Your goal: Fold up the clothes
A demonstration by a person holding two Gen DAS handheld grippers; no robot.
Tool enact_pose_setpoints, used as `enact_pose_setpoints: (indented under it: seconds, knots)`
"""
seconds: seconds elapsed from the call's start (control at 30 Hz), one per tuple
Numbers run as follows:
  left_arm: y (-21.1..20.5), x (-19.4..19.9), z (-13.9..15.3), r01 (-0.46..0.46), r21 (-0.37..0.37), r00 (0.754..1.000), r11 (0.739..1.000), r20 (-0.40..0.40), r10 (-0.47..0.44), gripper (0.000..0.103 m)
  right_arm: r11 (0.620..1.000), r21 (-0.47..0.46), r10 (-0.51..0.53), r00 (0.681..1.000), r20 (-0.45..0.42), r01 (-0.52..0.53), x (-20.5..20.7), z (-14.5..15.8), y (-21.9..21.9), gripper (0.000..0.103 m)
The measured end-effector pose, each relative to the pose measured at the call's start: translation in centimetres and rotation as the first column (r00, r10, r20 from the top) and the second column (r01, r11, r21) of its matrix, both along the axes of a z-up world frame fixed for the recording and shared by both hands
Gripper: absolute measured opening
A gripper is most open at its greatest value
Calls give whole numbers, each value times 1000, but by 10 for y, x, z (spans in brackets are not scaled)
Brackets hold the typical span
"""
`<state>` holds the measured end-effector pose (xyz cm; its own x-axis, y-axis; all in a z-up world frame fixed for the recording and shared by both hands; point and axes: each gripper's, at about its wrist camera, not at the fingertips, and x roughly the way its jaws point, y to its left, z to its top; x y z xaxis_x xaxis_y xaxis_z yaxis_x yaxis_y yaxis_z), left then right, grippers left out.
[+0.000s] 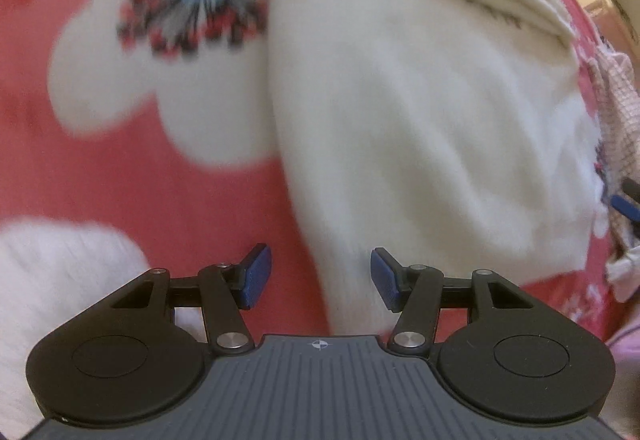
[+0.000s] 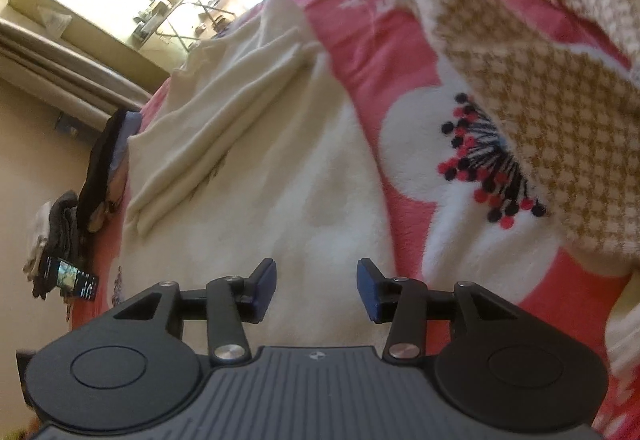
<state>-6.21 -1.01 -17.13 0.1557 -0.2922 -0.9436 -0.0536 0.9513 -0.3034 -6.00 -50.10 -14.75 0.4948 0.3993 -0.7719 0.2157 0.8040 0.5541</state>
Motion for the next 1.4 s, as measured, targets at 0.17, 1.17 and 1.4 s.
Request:
enact_pose_setpoints:
  seconds: [0.17,1.17,1.4]
  knots:
    - [-9,-6,1,12,-25,997,1000,78,-10,54,999,26,-36,999,10,36,4,-15,-4,47]
    - [2,-19,28,44,-176,975,983,221,-4,8,977,213,15,991,-132,14,-25,-9,-1,12]
    - [4,18,59,25,-210,926,977,372,56,8,980,200,-18,1000,21,13,9,35,15,11]
